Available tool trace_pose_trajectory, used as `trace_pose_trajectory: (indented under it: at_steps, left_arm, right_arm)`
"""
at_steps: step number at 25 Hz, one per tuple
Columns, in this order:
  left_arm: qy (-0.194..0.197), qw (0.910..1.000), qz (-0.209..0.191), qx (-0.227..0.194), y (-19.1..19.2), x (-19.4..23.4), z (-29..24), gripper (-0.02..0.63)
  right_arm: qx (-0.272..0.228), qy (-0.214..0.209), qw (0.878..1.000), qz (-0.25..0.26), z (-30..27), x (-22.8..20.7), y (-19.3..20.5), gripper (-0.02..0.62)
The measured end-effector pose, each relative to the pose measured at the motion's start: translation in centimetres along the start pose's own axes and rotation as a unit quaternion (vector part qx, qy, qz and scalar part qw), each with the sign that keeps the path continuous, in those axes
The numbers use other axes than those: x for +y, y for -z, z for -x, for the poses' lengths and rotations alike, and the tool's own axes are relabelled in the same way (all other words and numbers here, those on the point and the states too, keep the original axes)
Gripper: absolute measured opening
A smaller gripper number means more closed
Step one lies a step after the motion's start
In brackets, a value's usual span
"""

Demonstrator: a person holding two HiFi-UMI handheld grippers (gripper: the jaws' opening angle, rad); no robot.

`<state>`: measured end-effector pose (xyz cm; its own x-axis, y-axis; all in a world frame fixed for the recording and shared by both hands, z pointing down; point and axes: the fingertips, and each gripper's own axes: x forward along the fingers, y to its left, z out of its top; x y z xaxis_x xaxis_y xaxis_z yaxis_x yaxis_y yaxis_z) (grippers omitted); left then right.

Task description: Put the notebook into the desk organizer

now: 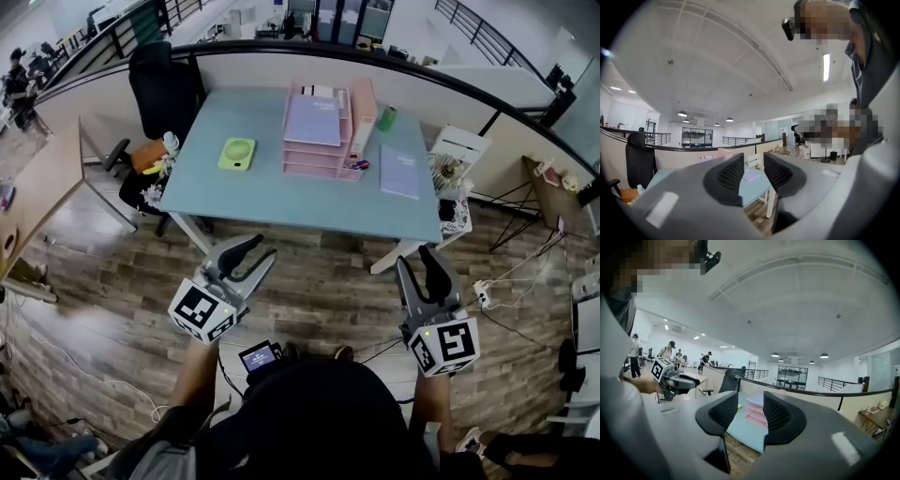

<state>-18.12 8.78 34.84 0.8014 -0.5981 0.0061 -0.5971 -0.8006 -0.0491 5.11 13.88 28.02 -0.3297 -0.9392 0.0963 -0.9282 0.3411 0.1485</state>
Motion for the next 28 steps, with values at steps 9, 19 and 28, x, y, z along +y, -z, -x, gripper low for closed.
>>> trace_pose_trajectory:
  at_steps: [9,19,28]
  left_arm:
    - [-0.018,0.9997,0.008,0.014,0.8,0.6,-0.8,0.189]
    - [-0.079,0.9959,0.003,0.043,0.6,-0.1,-4.9,0.19]
    - [-0.123,0.9891,0.032,0.074,0.1,-2.8,-8.6,0.189]
  right_arm:
    - [-0.002,-0.013,1.0,-0.012,-1.9,-1.7,0.6,0.155]
    - [-0.013,-0.079,0.996,-0.038,-5.8,-7.3,2.6,0.155]
    - [-0.017,-0.126,0.991,-0.043,-7.2,-11.9,3.2,0.155]
